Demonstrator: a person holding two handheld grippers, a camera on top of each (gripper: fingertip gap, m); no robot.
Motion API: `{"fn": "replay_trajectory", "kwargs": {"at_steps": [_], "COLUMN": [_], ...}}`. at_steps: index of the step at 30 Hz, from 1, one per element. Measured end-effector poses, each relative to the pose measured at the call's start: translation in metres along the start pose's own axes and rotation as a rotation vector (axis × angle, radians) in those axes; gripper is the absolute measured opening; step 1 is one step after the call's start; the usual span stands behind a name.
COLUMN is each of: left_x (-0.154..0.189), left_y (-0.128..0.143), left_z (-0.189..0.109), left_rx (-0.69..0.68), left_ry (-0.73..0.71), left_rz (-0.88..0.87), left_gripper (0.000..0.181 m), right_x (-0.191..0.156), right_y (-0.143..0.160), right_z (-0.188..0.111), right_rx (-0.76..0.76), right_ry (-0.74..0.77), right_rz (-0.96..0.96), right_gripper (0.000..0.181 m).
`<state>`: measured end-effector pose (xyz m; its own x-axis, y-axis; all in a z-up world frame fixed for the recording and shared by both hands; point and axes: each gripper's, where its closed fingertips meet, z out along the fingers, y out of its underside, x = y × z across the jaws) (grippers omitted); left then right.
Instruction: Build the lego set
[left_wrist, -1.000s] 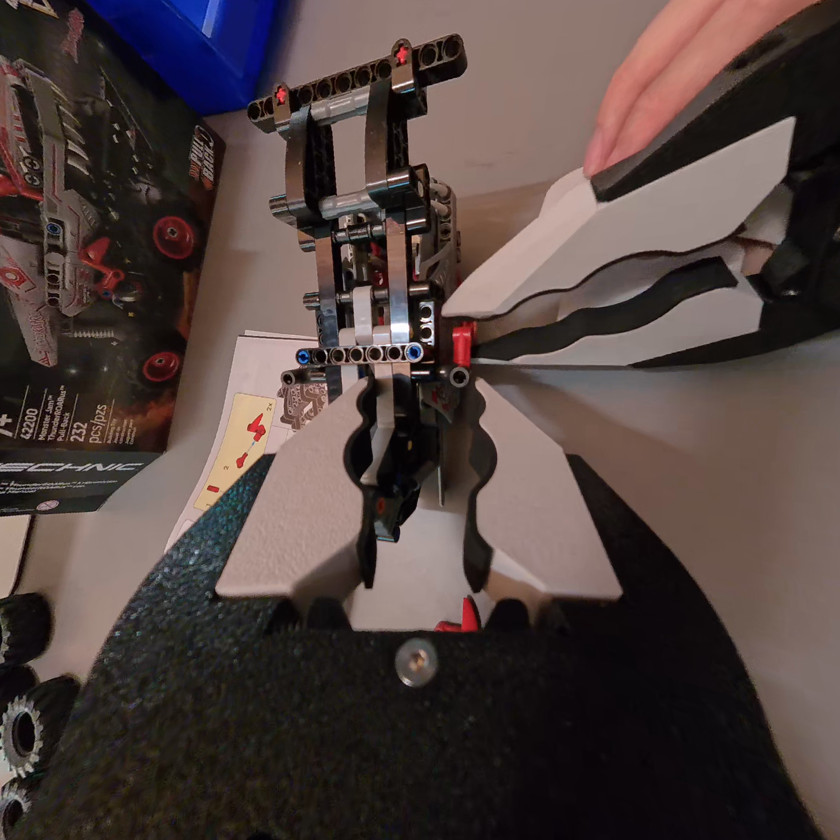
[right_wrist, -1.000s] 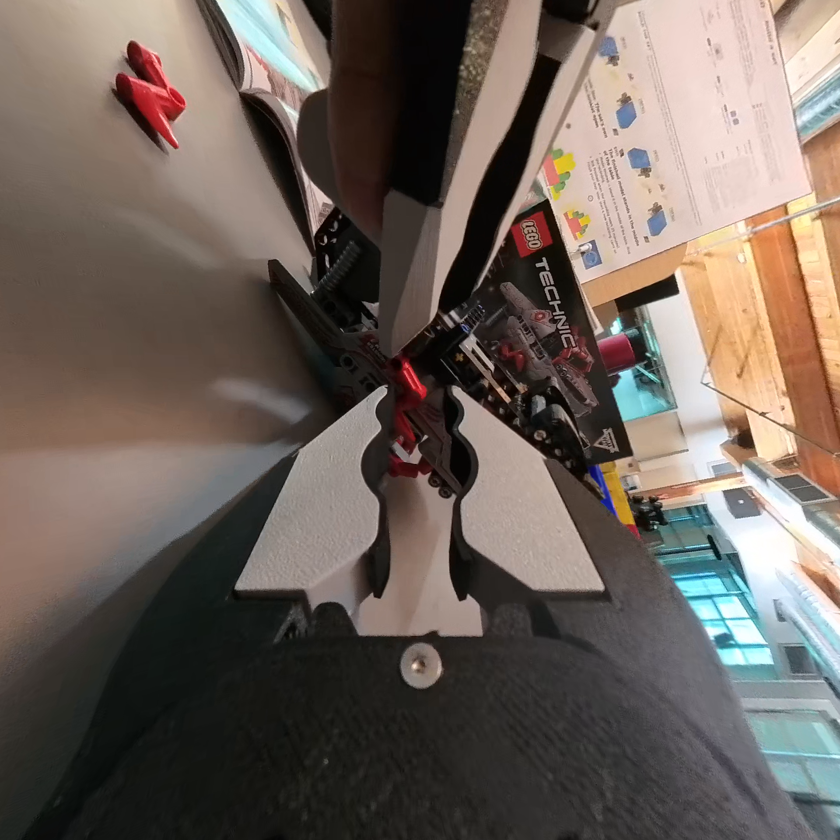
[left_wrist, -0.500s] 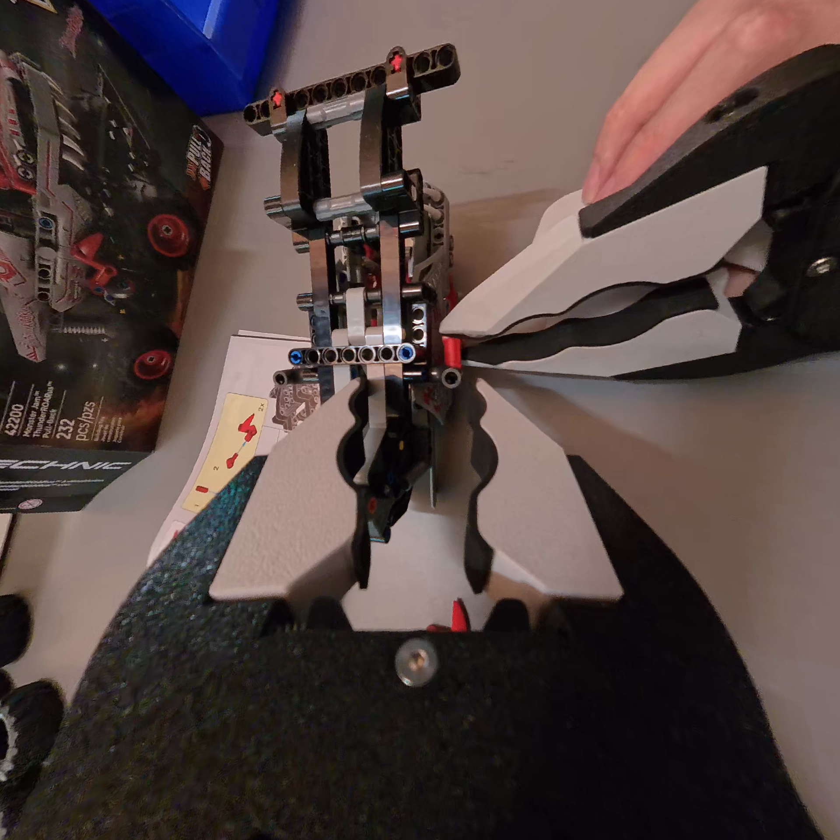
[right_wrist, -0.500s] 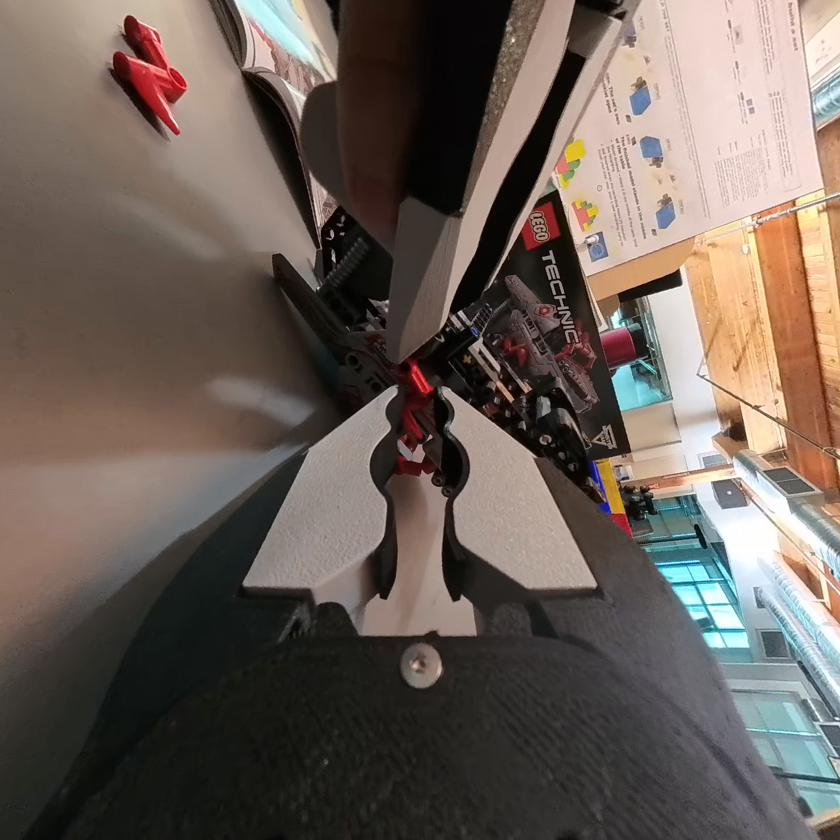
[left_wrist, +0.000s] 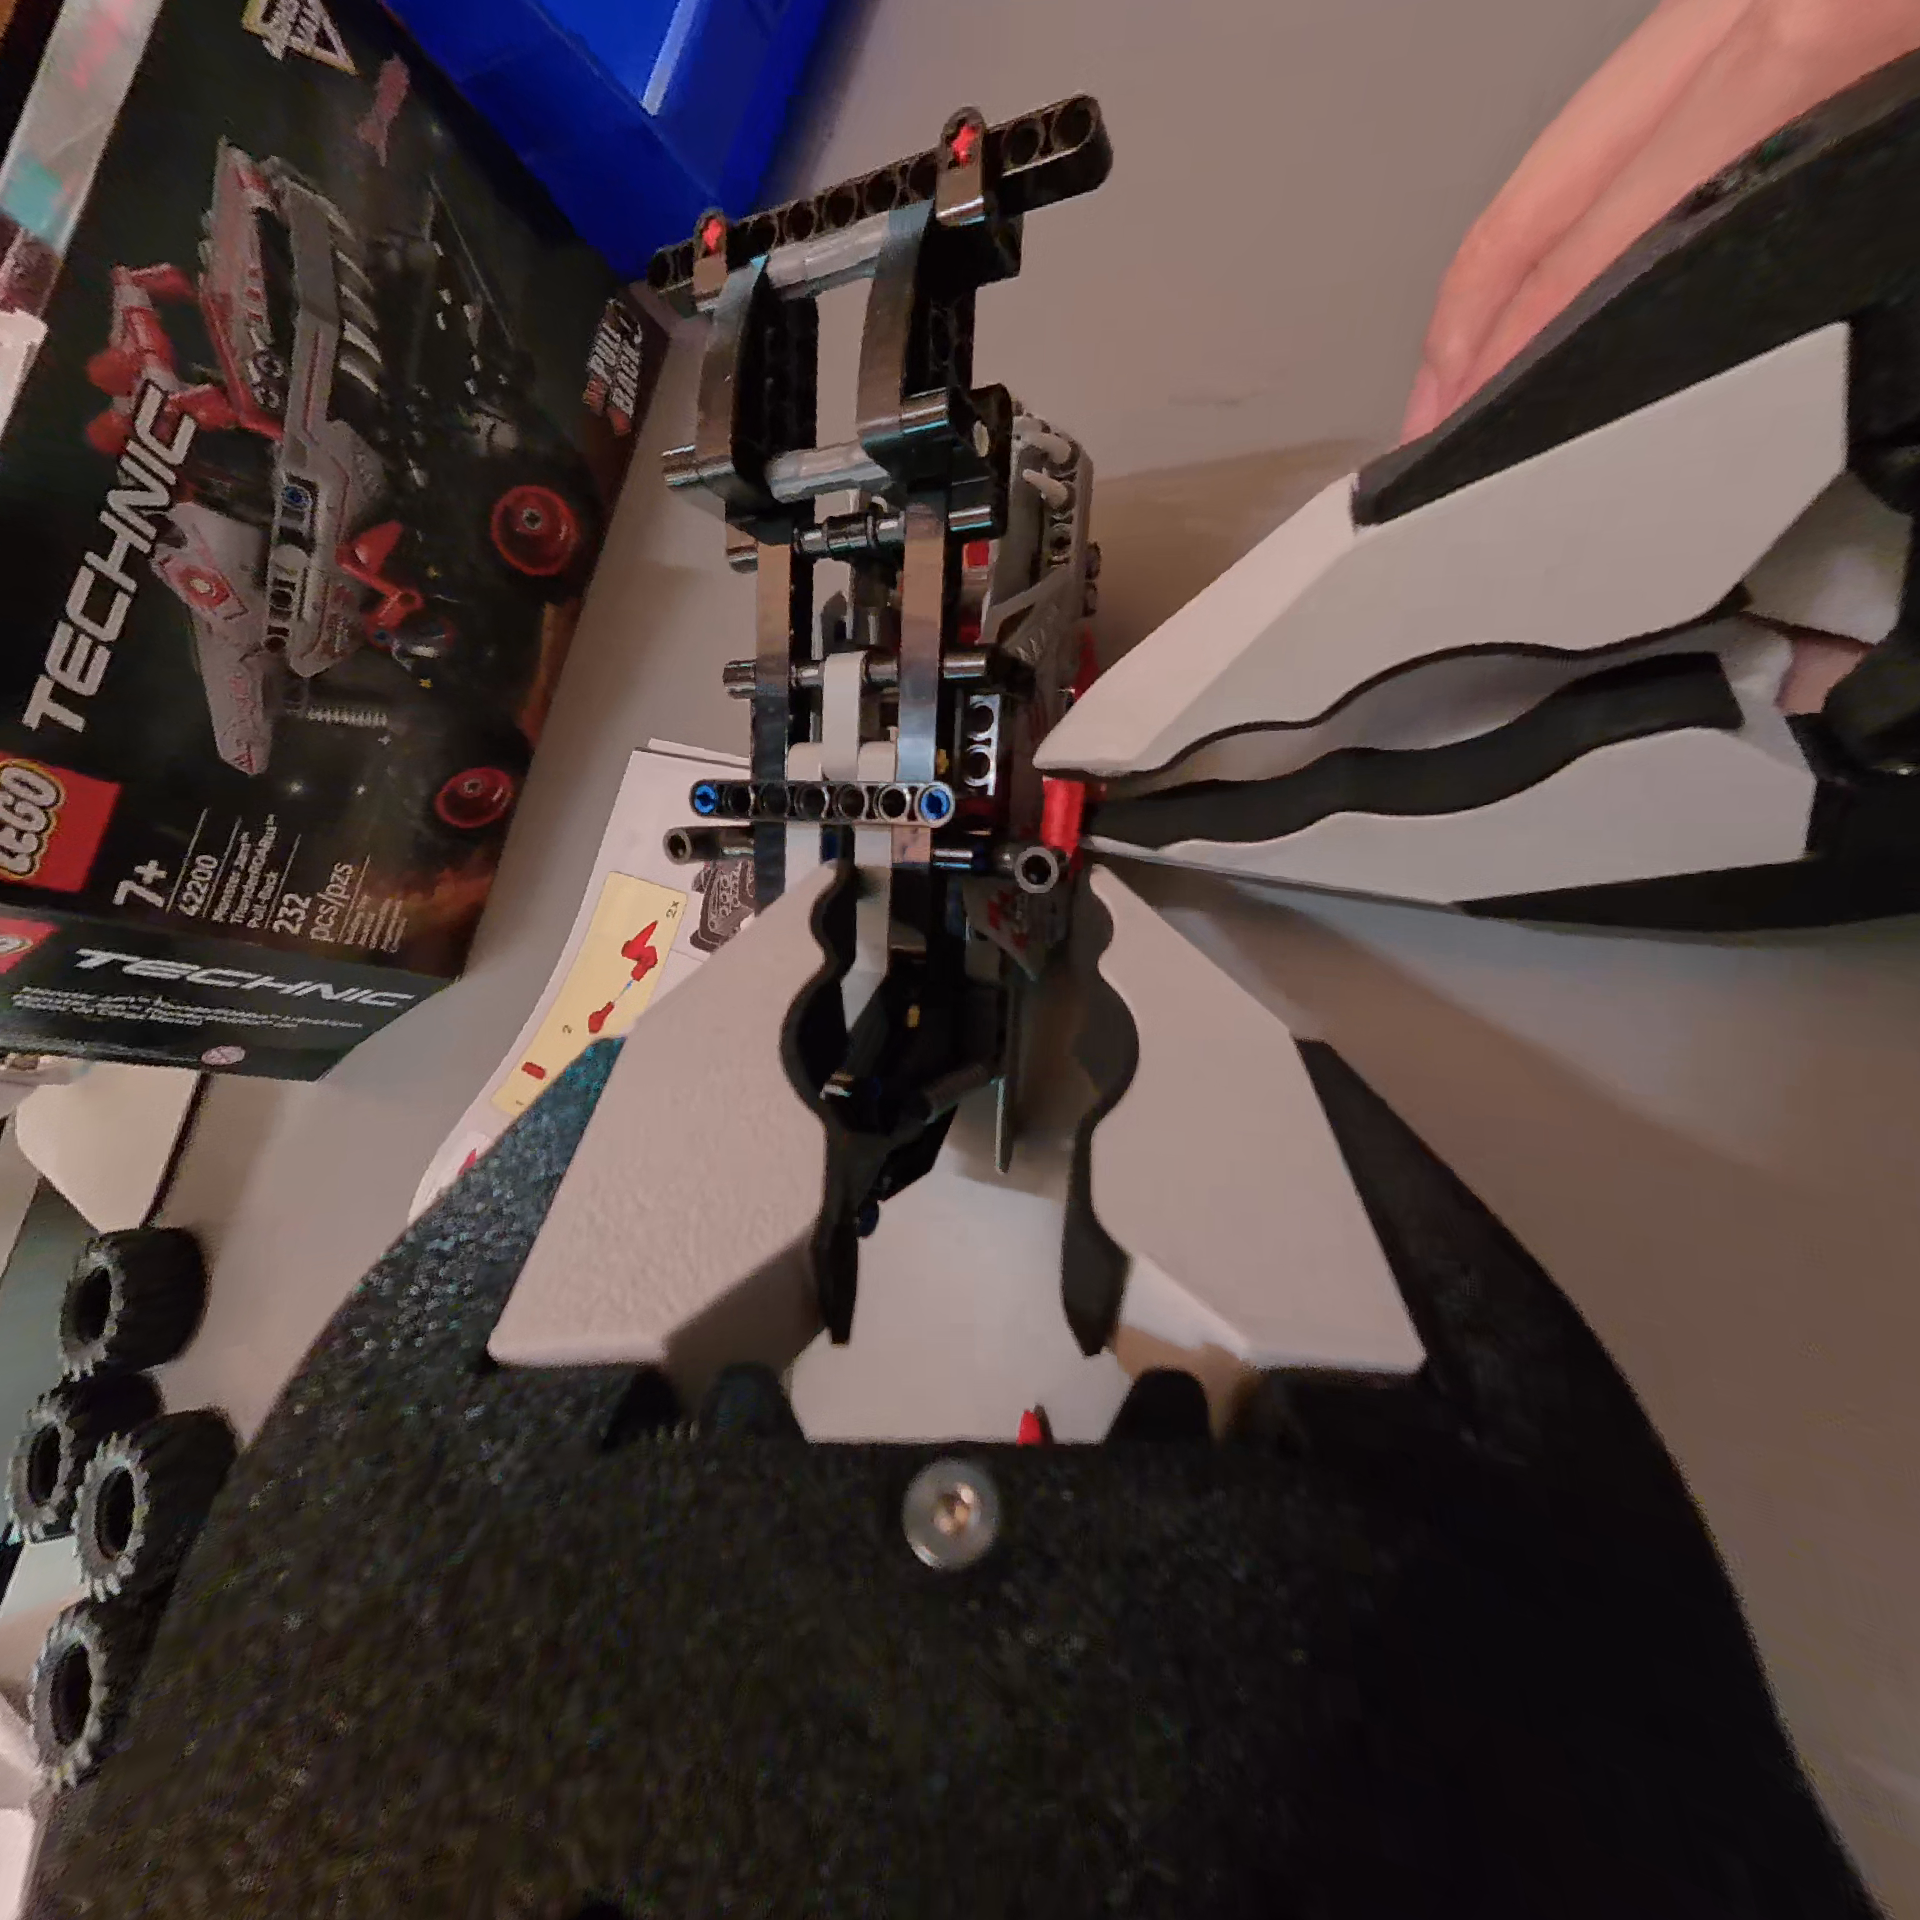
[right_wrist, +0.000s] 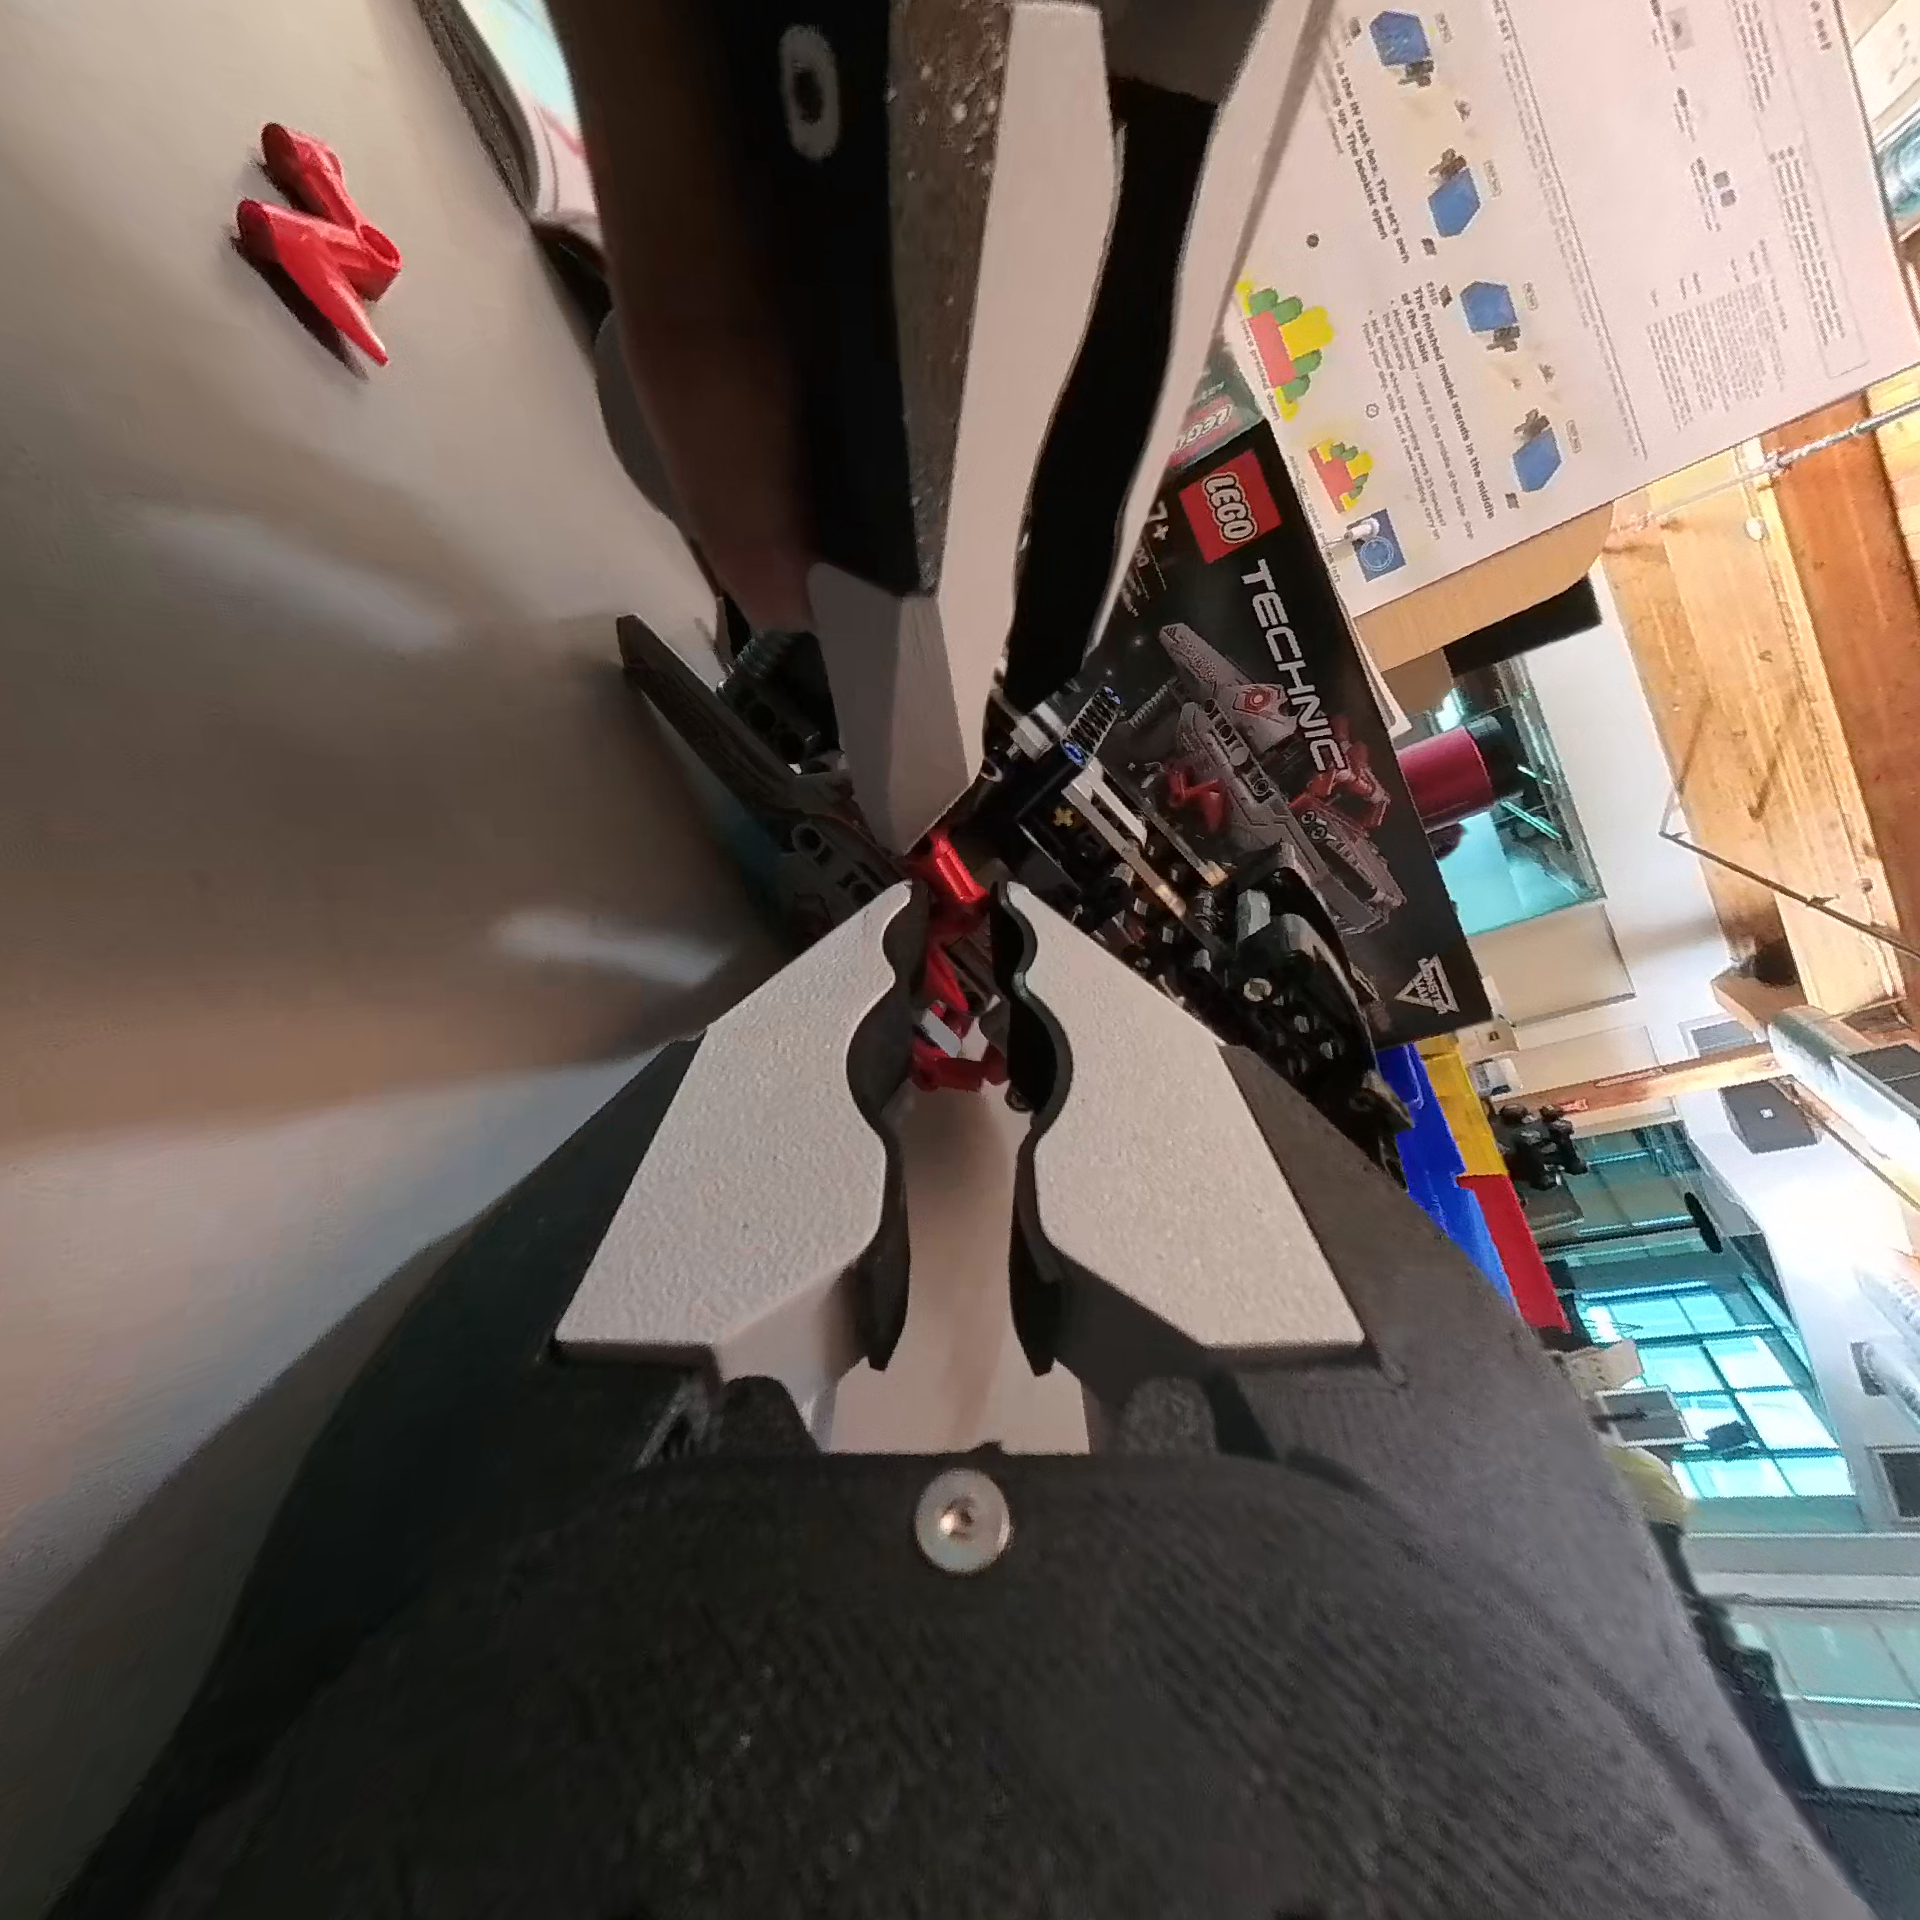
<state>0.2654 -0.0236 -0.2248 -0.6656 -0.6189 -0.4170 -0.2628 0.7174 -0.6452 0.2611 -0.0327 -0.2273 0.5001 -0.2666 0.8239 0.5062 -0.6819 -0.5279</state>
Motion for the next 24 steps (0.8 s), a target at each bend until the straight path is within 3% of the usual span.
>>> {"fn": "replay_trajectory", "kwargs": {"at_steps": [14,24], "left_x": [-0.0022,-0.0021], "left_y": [0.0005,0.0006], "left_z": [0.0009,0.0008], "left_rx": [-0.005,0.004], "left_ry": [0.009,0.016], "left_rz": [0.008,0.024], "left_gripper": [0.036,0.036], "right_x": [0.0086,0.0046], "right_y": [-0.0049,0.003], "right_z": [-0.0094,-0.0037], "right_rx": [0.122,0.055], "right_ry": [-0.084,-0.075], "right_rz": [0.246,0.206], "right_gripper": [0.015,0.012]}}
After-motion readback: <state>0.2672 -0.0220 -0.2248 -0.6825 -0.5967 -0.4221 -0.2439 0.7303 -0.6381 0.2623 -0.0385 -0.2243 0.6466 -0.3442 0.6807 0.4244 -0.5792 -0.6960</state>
